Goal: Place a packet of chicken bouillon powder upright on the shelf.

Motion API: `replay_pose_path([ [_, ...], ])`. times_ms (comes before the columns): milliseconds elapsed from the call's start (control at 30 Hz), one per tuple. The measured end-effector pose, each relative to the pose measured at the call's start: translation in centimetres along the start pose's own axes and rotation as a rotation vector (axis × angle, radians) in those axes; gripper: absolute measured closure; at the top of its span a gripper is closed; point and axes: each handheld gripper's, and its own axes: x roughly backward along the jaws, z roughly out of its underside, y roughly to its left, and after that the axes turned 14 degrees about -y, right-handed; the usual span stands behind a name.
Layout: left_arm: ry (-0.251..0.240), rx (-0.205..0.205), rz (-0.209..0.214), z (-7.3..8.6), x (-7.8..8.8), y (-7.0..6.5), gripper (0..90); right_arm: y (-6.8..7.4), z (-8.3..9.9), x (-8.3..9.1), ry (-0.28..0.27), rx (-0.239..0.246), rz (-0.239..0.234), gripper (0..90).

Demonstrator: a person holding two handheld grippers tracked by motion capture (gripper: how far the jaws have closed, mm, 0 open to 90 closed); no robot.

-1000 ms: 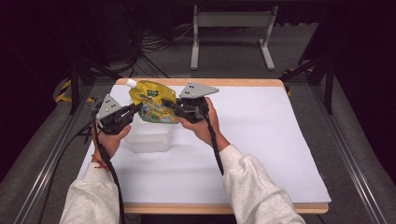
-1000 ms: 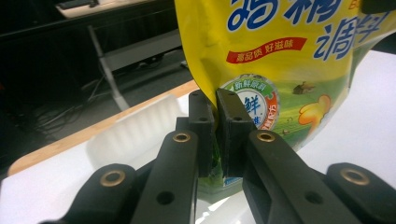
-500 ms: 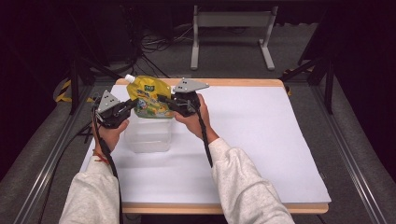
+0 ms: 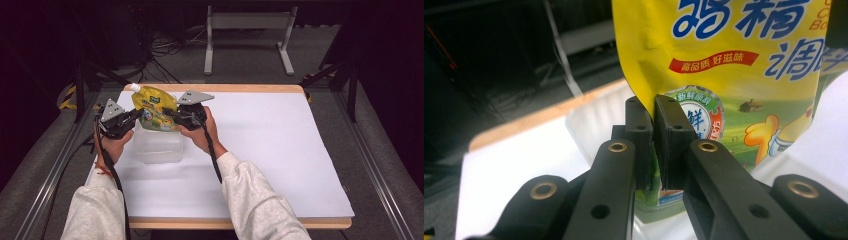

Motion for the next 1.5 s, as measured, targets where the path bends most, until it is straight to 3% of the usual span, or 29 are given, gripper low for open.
replay_pose_path([
  [67, 0.0, 0.024, 0.009, 0.4, -0.1, 0.2, 84.9, 0.1, 0.5, -0.1, 0.03, -0.009, 0.026, 90.0],
  [267, 0.031, 0.01, 0.01, 0.6, -0.7, 0.1, 84.6, 0.1, 1.5, -0.1, 0.059, -0.094, 0.055, 90.0],
  [500, 0.05, 0.014, 0.023, 1.0, -1.0, 0.2, 83.9, 1.4, 2.3, -0.1, 0.08, -0.108, 0.086, 89.8],
  [633, 0.054, 0.03, 0.041, 1.3, -1.0, 0.5, 83.5, 1.3, 2.6, -0.1, 0.105, -0.13, 0.092, 89.9],
  [833, 0.065, 0.034, 0.039, 1.5, -1.2, 0.4, 83.4, 1.6, 3.2, -0.2, 0.117, -0.13, 0.1, 89.9],
  [1000, 0.059, 0.063, 0.051, 2.0, -0.9, 0.8, 83.3, 2.4, 3.1, -0.5, 0.136, -0.106, 0.106, 89.1],
  [1133, 0.045, 0.089, 0.056, 2.2, -0.7, 1.0, 82.9, 1.8, 2.9, -0.4, 0.136, -0.095, 0.092, 89.5],
  [1367, 0.049, 0.092, 0.044, 2.5, -0.7, 1.1, 83.3, 1.6, 3.0, -0.6, 0.146, -0.048, 0.089, 87.4],
  [1433, 0.05, 0.097, 0.041, 2.5, -0.6, 1.1, 83.1, 1.3, 3.2, -0.5, 0.145, -0.054, 0.086, 86.0],
  [1500, 0.052, 0.057, 0.019, 2.7, -0.7, 0.7, 83.4, 1.2, 3.3, -0.5, 0.149, -0.043, 0.088, 85.5],
])
